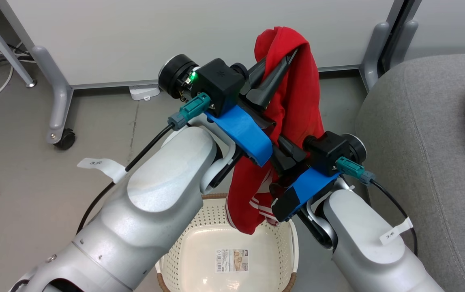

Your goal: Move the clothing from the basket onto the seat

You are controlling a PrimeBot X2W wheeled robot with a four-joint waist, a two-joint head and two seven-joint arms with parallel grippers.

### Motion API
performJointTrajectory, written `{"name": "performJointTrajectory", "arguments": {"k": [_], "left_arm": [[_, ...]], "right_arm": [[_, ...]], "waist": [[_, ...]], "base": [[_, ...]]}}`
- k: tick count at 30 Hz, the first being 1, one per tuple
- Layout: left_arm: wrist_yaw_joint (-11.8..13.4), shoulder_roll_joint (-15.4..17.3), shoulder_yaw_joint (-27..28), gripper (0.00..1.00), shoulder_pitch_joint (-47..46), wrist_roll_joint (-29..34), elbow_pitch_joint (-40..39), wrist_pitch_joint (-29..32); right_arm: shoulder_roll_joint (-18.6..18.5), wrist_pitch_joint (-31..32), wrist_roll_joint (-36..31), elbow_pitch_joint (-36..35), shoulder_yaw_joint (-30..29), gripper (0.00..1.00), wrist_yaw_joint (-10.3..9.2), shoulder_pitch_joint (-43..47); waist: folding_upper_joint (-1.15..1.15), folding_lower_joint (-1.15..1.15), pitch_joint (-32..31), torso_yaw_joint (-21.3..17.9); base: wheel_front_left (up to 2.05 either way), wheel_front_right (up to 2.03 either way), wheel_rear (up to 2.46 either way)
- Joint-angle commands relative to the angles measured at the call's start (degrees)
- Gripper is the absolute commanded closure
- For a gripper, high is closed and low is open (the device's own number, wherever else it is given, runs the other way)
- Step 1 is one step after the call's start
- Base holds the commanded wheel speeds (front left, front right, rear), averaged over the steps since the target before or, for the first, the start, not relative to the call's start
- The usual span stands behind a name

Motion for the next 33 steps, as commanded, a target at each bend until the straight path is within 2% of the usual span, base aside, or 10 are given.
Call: {"name": "performJointTrajectory", "arguments": {"k": [1,2,3,4,5,20,33], "left_arm": [[-0.27,0.0,0.24,1.0,0.42,0.41,0.22,-0.28],[-0.27,0.0,0.37,1.0,0.47,0.54,0.32,-0.28],[-0.28,-0.01,0.47,0.74,0.54,0.58,0.39,-0.28],[-0.28,-0.03,0.55,0.02,0.61,0.67,0.46,-0.29],[-0.2,-0.05,0.56,0.0,0.74,0.67,0.74,-0.29],[-0.1,0.55,0.48,0.0,2.27,1.59,2.05,-0.27],[0.86,2.82,1.09,0.0,6.38,3.62,-1.13,-0.26]], "right_arm": [[-0.04,-0.05,0.4,-0.4,-0.1,1.0,0.03,-0.13],[-0.04,-0.05,0.46,-0.48,-0.13,1.0,0.03,-0.06],[-0.04,-0.05,0.49,-0.55,-0.17,1.0,0.03,0.01],[-0.04,-0.05,0.52,-0.62,-0.24,1.0,0.03,0.07],[-0.04,-0.05,0.51,-0.69,-0.33,1.0,0.03,0.12],[-0.05,-0.05,-1.54,-2.71,-6.29,1.0,0.03,1.84],[-0.04,-0.06,-4.48,-9.16,-12.78,1.0,0.03,6.25]], "waist": [[0.0,0.0,-0.02,0.0],[0.0,0.0,-0.03,-0.01],[0.0,0.0,-0.05,-0.01],[0.0,0.0,-0.05,-0.02],[0.0,0.0,-0.05,-0.03],[0.0,0.0,0.4,-0.77],[0.0,0.0,1.4,-8.25]], "base": [[0.0,0.0,0.0],[0.0,0.0,0.0],[0.0,0.0,0.0],[0.0,0.0,0.0],[0.0,0.0,0.0],[0.0,0.0,0.0],[0.0,0.0,0.0]]}}
